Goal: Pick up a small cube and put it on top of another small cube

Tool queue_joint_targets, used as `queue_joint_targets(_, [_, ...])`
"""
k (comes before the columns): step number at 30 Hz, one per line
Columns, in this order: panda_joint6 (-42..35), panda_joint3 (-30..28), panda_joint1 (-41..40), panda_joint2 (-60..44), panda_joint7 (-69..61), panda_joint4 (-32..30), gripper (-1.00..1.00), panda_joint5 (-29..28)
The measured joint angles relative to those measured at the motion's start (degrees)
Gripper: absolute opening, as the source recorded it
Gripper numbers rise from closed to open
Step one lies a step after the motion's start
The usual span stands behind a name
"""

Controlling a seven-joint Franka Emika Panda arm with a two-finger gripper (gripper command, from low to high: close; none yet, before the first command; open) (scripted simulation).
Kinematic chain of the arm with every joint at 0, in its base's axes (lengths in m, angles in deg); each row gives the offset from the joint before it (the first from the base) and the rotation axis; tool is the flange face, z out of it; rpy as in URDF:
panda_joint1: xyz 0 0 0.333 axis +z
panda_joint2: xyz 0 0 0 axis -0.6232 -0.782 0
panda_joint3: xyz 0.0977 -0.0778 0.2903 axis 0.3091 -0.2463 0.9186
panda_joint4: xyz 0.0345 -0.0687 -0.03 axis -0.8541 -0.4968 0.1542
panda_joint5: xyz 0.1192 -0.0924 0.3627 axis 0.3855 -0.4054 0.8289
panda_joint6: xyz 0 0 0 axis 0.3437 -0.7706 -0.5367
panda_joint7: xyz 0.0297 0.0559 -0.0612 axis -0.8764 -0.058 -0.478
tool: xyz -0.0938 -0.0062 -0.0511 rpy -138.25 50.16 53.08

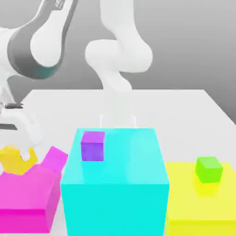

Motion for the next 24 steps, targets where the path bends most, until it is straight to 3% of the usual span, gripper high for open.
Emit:
queue_joint_targets(5, [-0.8, 6.5, 12.6, 1.1, 2.8, 1.6, -1.0, -2.4])
queue_joint_targets(13, [5.1, 13.6, 29.2, 5.2, 13.6, -5.2, -1.0, -9.4])
queue_joint_targets(21, [10.7, 21.0, 38.0, 12.2, 25.2, -16.7, -1.0, -14.2])
queue_joint_targets(24, [16.0, 21.8, 38.1, 9.2, 27.3, -19.2, -1.0, -15.6])
